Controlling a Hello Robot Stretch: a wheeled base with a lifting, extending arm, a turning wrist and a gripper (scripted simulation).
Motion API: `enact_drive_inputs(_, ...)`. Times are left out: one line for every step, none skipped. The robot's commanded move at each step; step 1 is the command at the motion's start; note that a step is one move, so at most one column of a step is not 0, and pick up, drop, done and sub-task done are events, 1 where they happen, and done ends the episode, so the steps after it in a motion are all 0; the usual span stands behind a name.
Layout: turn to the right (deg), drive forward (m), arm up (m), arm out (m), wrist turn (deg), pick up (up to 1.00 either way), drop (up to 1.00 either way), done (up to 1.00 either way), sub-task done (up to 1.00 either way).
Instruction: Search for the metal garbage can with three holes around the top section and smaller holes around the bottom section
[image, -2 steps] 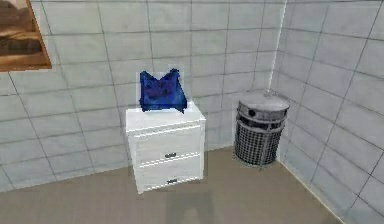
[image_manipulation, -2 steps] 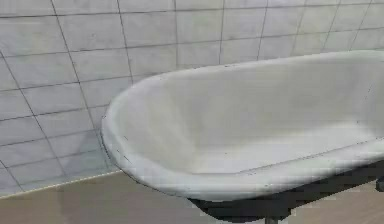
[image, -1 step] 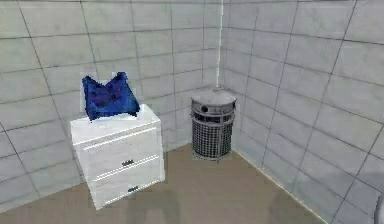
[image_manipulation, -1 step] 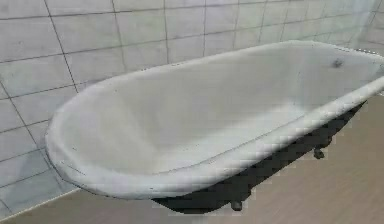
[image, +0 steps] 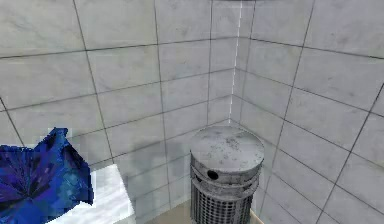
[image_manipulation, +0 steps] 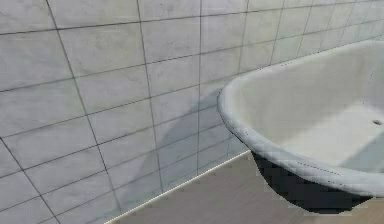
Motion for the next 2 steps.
enact_drive_inputs(9.0,0.00,0.00,0.00,0.0,0.00,0.00,0.00,0.00)
enact_drive_inputs(0.0,0.00,0.00,0.00,0.0,0.00,0.00,1.00,0.00)
